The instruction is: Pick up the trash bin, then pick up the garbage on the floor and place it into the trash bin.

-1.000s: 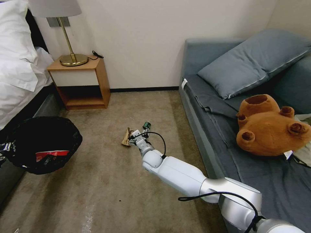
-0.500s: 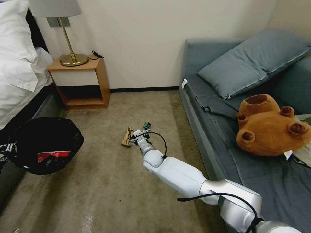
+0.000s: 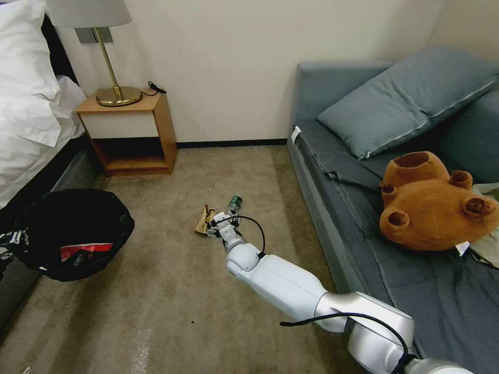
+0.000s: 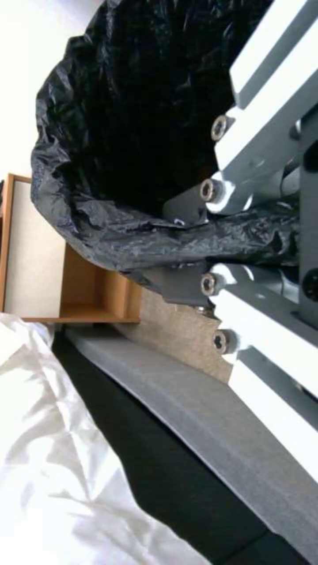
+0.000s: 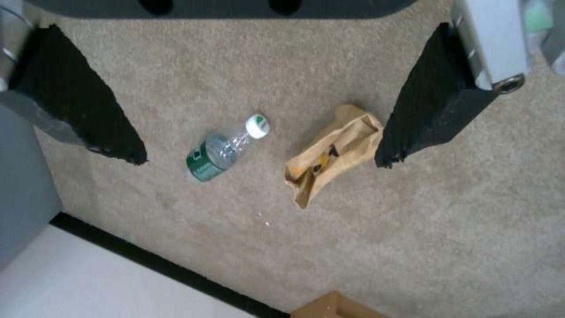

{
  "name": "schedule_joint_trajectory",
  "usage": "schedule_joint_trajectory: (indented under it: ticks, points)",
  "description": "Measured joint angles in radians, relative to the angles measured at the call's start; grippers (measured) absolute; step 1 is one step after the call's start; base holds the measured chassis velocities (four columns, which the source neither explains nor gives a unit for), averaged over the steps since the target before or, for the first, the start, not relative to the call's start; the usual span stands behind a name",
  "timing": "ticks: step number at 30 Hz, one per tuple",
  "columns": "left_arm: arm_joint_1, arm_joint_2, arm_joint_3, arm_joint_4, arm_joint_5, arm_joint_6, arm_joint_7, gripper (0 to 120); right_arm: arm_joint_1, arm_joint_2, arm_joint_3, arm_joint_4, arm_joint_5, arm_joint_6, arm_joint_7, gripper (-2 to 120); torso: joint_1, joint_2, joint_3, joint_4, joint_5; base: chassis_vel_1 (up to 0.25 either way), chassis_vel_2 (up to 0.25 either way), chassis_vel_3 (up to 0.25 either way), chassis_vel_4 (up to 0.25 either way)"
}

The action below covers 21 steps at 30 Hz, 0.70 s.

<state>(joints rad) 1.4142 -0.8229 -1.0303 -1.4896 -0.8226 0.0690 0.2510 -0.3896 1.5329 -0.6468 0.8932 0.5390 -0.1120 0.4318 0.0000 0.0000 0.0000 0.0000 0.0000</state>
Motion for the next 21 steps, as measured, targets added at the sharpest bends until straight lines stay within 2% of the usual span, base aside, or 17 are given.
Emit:
schedule_joint_trajectory:
  ticks: [17, 21]
  points:
    - [0.026, -0.027, -0.017, 0.004, 0.008, -0.022, 0.022, 5, -0.031, 0.007, 0.011, -0.011, -0.003, 0.009, -0.025, 100, 0.0, 0.0, 0.0, 0.0001, 0.0, 0.0, 0.0, 0.0, 0.0]
    - [0.026, -0.03, -0.017, 0.008, 0.01, -0.026, 0.025, 5, -0.032, 0.007, 0.012, -0.013, -0.003, 0.009, -0.026, 100, 0.0, 0.0, 0.0, 0.0, 0.0, -0.074, 0.057, 0.073, -0.068]
